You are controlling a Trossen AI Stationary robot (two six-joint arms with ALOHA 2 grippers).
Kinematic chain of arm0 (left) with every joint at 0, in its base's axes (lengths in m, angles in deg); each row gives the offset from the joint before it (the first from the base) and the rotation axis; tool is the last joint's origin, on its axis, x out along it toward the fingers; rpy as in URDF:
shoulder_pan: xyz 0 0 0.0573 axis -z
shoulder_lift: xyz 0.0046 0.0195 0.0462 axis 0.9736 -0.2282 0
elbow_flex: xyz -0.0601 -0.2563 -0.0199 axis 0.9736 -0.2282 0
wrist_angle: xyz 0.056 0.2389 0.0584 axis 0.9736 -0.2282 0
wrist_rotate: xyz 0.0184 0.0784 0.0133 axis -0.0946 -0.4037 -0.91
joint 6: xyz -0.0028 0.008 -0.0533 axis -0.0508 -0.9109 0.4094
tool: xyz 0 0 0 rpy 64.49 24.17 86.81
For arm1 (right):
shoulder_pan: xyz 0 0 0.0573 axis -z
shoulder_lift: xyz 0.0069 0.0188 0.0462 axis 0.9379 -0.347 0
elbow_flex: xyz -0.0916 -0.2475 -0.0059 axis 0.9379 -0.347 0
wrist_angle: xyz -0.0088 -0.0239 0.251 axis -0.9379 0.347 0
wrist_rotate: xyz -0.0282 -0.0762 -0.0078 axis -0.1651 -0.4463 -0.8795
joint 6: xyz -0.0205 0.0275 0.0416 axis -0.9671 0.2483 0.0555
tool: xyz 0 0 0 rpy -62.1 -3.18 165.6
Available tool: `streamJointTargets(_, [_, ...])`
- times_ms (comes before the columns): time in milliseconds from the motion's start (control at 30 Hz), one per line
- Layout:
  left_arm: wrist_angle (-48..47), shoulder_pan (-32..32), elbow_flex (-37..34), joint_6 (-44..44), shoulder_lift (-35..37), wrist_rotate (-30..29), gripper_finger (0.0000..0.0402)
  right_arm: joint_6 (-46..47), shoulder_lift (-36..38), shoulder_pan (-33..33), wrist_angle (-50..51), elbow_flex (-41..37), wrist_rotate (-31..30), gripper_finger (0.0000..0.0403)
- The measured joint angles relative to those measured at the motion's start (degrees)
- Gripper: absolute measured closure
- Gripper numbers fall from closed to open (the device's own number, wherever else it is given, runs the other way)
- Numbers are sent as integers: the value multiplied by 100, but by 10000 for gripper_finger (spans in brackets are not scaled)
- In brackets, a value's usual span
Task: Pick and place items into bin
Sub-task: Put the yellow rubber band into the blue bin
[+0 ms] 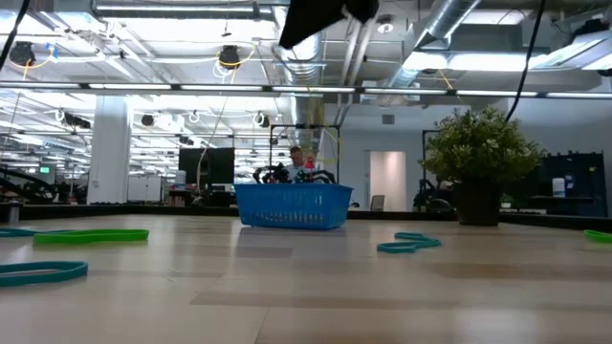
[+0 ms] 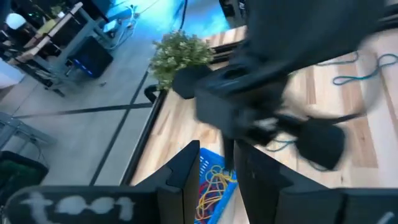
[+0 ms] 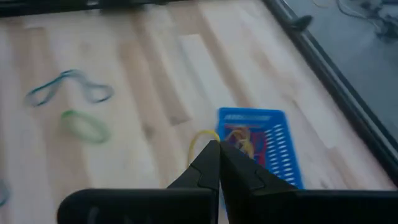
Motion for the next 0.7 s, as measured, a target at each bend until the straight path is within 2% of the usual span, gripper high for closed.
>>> streamJointTargets(367, [-341, 22, 0, 39, 263, -41, 313, 202, 0, 1181, -26, 0, 406, 403])
streamJointTargets(700, [-432, 19, 0, 64, 259, -76, 313, 355, 0, 1417, -26, 0, 525, 403])
